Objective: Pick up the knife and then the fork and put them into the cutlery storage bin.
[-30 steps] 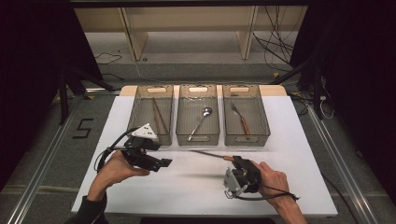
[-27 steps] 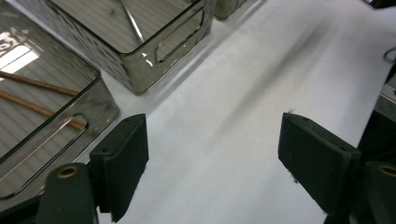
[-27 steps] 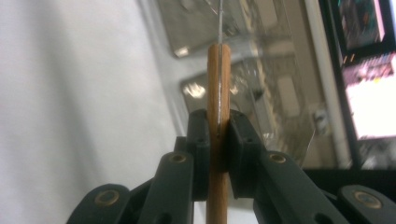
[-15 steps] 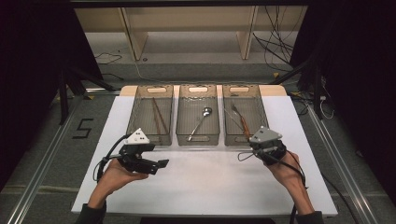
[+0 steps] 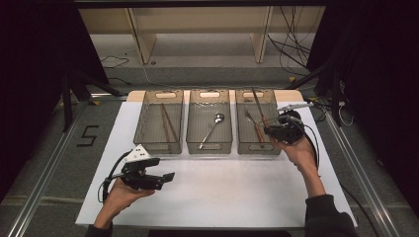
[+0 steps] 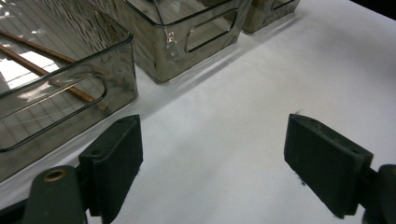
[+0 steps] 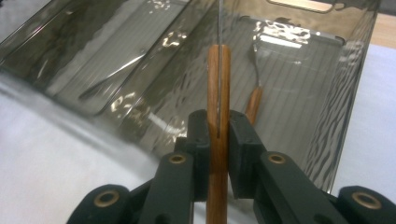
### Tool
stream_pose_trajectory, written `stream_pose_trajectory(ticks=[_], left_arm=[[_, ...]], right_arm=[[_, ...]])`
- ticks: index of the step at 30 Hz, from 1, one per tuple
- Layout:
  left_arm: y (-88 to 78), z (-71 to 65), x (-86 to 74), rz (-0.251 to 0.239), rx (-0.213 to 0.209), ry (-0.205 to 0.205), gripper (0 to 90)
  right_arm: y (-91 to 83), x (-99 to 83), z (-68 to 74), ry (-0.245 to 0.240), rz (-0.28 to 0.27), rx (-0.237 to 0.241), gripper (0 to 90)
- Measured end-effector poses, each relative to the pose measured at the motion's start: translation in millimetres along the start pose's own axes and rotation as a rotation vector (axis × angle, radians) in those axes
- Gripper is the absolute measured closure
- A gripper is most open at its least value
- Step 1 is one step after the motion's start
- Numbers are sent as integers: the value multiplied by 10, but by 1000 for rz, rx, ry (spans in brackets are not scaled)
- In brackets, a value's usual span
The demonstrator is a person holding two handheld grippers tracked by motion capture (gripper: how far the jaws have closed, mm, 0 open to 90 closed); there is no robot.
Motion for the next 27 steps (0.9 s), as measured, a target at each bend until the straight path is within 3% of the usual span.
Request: stream_pose_trajectory(ticks=[9, 12, 22, 26, 27], left_arm=[[-9, -6, -13, -25, 23, 35, 186], [16, 0, -49, -15, 19, 28, 184], [0, 49, -45, -75, 32, 3, 181], [-11, 54, -35, -88, 40, 4, 180], [-12, 57, -29, -95, 41, 0, 180]], right_arm=[[297, 184, -160, 102, 70, -28, 810], [385, 193, -225, 126, 83, -47, 810], [583, 127, -349, 182, 132, -82, 801], [585, 156, -315, 190, 112, -46, 592], [566, 168, -291, 189, 108, -35, 577]])
Point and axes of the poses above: each handheld gripper's, and its own axes: y roughly forward along the jaws, x roughly out of its top, z roughly to its left, the point moved 7 cm from there along y, roughly forward along the jaws, and after that the axes turned 3 degrees about y, right-handed, at the moved point
